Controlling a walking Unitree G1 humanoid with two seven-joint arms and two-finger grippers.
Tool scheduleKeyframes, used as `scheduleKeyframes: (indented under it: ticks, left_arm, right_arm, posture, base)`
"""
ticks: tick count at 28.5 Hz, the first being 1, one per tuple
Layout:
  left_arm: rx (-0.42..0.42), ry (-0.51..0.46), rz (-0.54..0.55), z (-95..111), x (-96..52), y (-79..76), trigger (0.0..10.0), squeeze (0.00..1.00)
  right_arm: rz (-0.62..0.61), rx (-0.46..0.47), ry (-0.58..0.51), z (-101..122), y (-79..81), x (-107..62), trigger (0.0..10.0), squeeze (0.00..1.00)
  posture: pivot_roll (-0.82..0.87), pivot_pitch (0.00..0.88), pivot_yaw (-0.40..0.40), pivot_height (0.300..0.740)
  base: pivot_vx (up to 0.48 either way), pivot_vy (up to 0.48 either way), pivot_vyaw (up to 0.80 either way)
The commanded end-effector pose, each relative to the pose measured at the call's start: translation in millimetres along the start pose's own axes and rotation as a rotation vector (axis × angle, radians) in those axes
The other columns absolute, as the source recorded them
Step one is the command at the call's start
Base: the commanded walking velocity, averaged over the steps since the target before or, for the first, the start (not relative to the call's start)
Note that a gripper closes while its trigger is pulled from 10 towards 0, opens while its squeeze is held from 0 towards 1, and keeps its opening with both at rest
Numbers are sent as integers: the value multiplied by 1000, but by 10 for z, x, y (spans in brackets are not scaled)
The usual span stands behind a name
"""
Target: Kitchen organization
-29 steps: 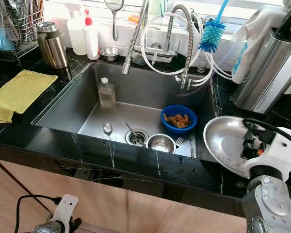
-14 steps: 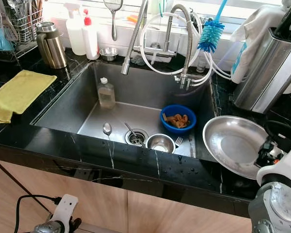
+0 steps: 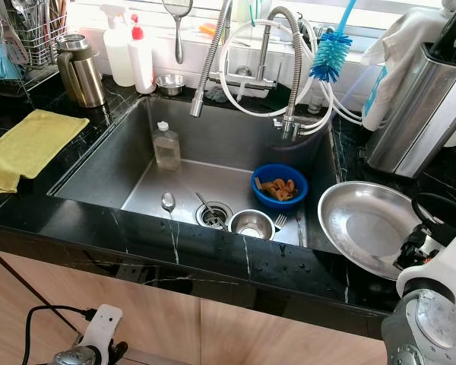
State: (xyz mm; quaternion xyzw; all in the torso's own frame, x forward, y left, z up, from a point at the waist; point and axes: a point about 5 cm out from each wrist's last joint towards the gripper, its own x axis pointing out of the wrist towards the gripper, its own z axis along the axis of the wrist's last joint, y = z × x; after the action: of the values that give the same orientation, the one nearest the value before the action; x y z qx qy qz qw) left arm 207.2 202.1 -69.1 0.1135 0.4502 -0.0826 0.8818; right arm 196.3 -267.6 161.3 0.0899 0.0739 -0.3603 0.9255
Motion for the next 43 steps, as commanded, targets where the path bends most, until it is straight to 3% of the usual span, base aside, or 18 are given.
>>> scheduleKeyframes:
  ticks: [1, 5, 6, 7, 8, 10, 13, 14, 29, 43]
  left_arm:
    - [8, 5, -7, -15, -2, -6, 10000, 0]
    - [7, 5, -7, -17, -2, -5, 10000, 0]
    - [7, 5, -8, -17, -2, -5, 10000, 0]
    - [8, 5, -8, -17, -2, -5, 10000, 0]
    - [9, 6, -9, -17, -2, -6, 10000, 0]
    - [9, 4, -10, -14, -2, -7, 10000, 0]
    - [9, 4, -10, -13, -2, -7, 10000, 0]
    - [9, 4, -13, -14, -2, -10, 10000, 0]
    - [7, 6, -14, -19, -2, -12, 10000, 0]
    - [12, 7, -17, -27, -3, -15, 10000, 0]
  right_arm:
    - [-31, 4, -1, 19, -37, -1, 10000, 0]
    - [-42, 9, 1, 13, -52, -4, 10000, 0]
    - [-42, 9, 2, 11, -54, -4, 10000, 357]
    - [-42, 8, 3, 10, -54, -4, 10000, 424]
    - [-41, 5, 7, 5, -55, -4, 10000, 424]
    - [-43, -3, 13, -6, -63, 0, 10000, 204]
    - [-44, -4, 14, -6, -64, 1, 10000, 204]
    - [-47, -2, 14, -5, -64, 2, 10000, 0]
    - [-129, 28, 47, -41, -147, 30, 10000, 0]
    - [-122, 59, 78, -80, -114, 52, 10000, 0]
  posture:
    - [0, 52, -88, 740]
    - [-2, 52, -86, 740]
    - [-2, 52, -86, 740]
    - [-2, 52, -86, 740]
    - [-3, 52, -86, 740]
    - [-1, 51, -86, 740]
    - [-1, 51, -86, 740]
    - [-1, 50, -86, 740]
    - [4, 45, -87, 740]
    - [5, 31, -88, 740]
  base:
    - [0, 0, 0]
    - [0, 0, 0]
    - [0, 0, 0]
    - [0, 0, 0]
    - [0, 0, 0]
    - [0, 0, 0]
    - [0, 0, 0]
    - [0, 0, 0]
    - [0, 0, 0]
    - [0, 0, 0]
